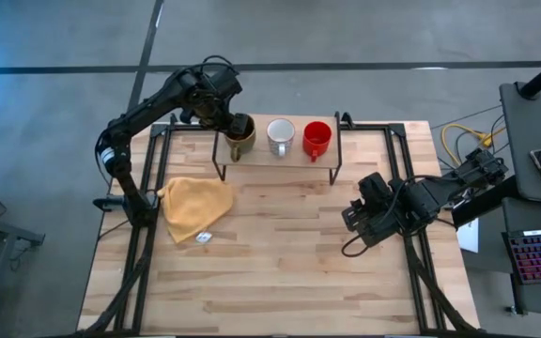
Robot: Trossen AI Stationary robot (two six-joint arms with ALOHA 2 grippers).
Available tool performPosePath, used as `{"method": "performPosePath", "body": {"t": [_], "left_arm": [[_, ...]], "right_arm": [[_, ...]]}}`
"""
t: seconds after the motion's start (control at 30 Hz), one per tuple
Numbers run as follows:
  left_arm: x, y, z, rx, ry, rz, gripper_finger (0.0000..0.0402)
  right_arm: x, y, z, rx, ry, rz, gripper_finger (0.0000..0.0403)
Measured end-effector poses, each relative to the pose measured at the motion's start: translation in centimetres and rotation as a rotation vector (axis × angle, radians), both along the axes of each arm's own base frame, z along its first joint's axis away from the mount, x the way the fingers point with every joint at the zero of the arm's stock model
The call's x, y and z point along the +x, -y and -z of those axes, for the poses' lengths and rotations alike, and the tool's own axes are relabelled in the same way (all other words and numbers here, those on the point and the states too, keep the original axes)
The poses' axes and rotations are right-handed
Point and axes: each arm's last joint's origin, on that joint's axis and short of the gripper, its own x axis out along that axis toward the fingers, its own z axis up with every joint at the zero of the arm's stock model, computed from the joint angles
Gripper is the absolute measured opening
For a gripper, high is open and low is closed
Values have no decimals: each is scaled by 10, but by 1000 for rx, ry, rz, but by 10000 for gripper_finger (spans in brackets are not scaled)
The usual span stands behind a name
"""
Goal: Stack small to large cups/mugs on shelf
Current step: Put the brown mug on the shelf, then return to Home Position
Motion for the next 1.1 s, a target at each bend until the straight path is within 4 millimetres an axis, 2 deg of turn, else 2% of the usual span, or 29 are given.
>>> {"method": "performPosePath", "body": {"t": [0.37,0.57,0.7,0.87,0.97,1.1], "left_arm": [[-5,7,-8,13,21,-1,71],[-13,12,-19,52,61,-3,71],[-22,23,-30,74,98,14,70],[-31,61,-58,179,237,191,70],[-34,94,-83,294,420,356,70],[-43,138,-116,418,680,561,70]], "right_arm": [[0,0,0,-2,-3,0,169],[0,0,0,-3,-4,-2,169],[0,1,0,-33,-9,-27,169],[-5,6,-13,-145,52,-74,169],[-11,11,-32,-162,120,-98,169],[-21,15,-55,-94,179,-131,169]]}}
